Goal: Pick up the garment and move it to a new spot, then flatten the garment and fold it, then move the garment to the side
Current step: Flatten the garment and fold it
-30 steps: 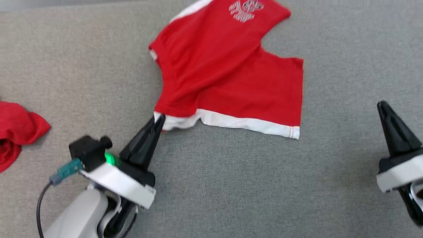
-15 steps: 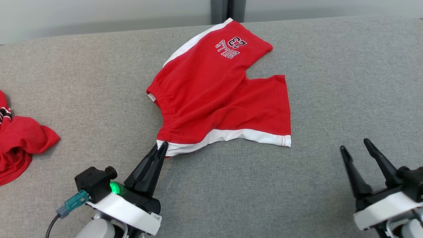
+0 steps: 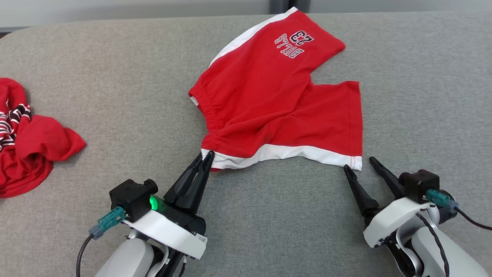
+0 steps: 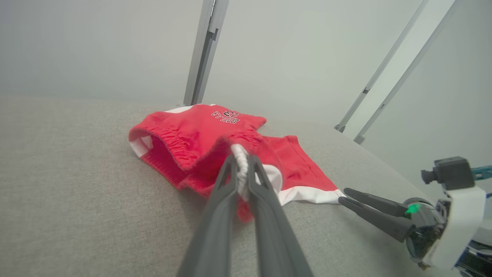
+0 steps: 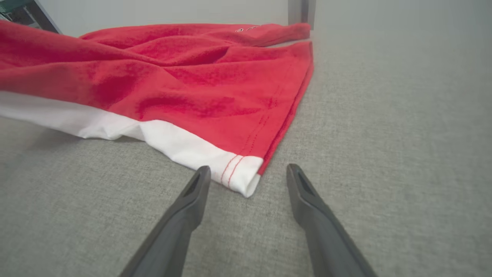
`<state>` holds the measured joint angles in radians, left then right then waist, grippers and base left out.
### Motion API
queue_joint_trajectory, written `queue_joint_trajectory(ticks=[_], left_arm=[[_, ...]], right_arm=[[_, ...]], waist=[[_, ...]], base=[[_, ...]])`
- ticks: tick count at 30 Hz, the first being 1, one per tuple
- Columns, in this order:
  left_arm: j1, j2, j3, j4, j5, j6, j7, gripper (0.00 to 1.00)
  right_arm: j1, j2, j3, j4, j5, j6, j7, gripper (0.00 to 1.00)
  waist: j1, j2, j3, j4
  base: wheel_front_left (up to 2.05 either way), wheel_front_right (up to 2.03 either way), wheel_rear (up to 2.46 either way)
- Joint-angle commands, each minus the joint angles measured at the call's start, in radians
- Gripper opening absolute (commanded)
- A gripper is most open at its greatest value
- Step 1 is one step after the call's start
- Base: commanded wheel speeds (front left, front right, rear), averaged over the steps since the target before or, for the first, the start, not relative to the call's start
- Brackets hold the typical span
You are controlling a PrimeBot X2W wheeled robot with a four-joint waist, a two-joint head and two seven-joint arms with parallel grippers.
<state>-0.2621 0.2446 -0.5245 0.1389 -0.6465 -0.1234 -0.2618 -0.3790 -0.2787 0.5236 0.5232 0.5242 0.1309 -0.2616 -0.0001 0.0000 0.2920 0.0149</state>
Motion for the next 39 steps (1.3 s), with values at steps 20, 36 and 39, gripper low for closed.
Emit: queue_joint_trajectory(ticks=[20,36,39], left_arm=[[0.022,0.006,0.011,-0.023,0.019,-0.01,-0.004,0.0],[0.213,0.123,-0.065,-0.257,-0.042,0.024,0.123,0.0],[0.221,0.121,-0.067,-0.283,-0.061,0.031,0.144,0.0]], right_arm=[[0.07,-0.103,-0.113,-0.152,0.04,0.0,-0.003,0.0],[0.434,-0.305,-0.278,-0.488,0.132,-0.001,0.064,0.0],[0.447,-0.298,-0.321,-0.52,0.117,-0.001,0.098,0.0]], waist=[[0.0001,0.0,-0.047,-0.007],[0.0001,0.0,-0.195,-0.054],[0.0001,0.0,-0.189,-0.051]], base=[[0.0,0.0,0.0],[0.0,0.0,0.0],[0.0,0.0,0.0]])
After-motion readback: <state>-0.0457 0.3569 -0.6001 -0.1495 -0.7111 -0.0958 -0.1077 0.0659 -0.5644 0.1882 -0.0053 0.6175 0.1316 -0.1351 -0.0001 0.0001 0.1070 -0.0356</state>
